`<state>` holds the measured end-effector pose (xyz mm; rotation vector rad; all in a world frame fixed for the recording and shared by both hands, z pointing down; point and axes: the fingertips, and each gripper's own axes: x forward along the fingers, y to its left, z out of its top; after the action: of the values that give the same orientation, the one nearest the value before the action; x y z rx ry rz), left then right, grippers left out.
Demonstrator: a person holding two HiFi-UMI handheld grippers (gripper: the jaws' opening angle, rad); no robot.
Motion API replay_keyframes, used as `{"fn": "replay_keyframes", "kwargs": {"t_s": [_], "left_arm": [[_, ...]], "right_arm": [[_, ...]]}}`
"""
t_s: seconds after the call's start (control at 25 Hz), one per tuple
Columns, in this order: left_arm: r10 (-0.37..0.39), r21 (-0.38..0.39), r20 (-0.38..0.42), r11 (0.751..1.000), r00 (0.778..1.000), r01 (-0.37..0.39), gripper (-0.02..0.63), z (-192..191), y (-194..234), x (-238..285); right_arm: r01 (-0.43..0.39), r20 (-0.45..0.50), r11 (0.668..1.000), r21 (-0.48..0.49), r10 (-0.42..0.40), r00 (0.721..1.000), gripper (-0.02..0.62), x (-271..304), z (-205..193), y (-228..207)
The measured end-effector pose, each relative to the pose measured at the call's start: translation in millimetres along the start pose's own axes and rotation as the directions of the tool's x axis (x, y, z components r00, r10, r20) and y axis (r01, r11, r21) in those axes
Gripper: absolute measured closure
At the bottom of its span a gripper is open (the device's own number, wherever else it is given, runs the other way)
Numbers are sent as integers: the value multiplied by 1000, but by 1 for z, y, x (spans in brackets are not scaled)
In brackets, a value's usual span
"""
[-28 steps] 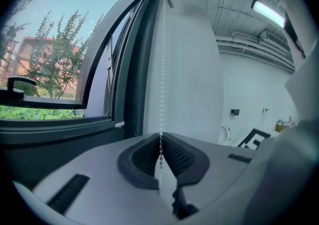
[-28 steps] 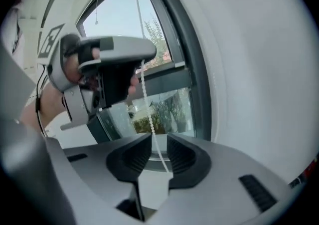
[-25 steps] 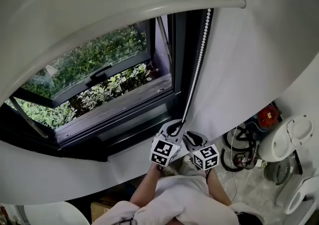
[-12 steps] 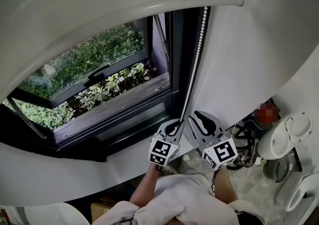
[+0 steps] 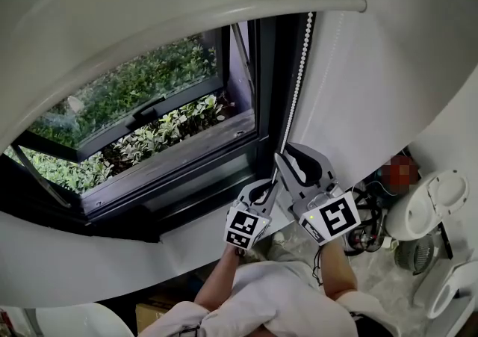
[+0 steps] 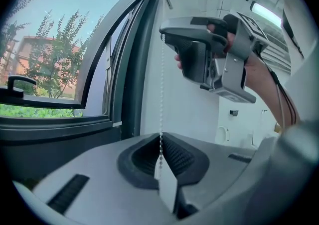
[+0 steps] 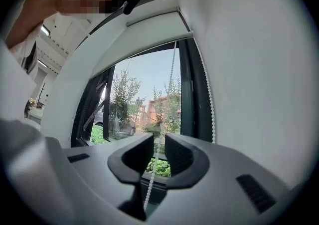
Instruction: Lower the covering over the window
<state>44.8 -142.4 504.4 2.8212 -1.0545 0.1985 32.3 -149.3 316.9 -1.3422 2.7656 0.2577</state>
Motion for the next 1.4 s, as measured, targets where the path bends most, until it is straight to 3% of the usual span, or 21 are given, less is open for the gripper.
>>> {"fn": "replay_keyframes", "kwargs": {"t_s": [0.2,0.84,1.4], "left_arm": [[5,1,-2,1000,1000,-5,584,0,1,1],[31,-18,-113,999,993,-33,584,-61,4,7],[22,-64,-230,997,973,-38,584,-112,0,8]], "right_arm": [[19,48,998,64,-22,999,595,6,0,-3],[18,-34,988,152,-13,999,597,11,-64,-4],[28,-143,975,220,4,990,598,10,-122,1]]}}
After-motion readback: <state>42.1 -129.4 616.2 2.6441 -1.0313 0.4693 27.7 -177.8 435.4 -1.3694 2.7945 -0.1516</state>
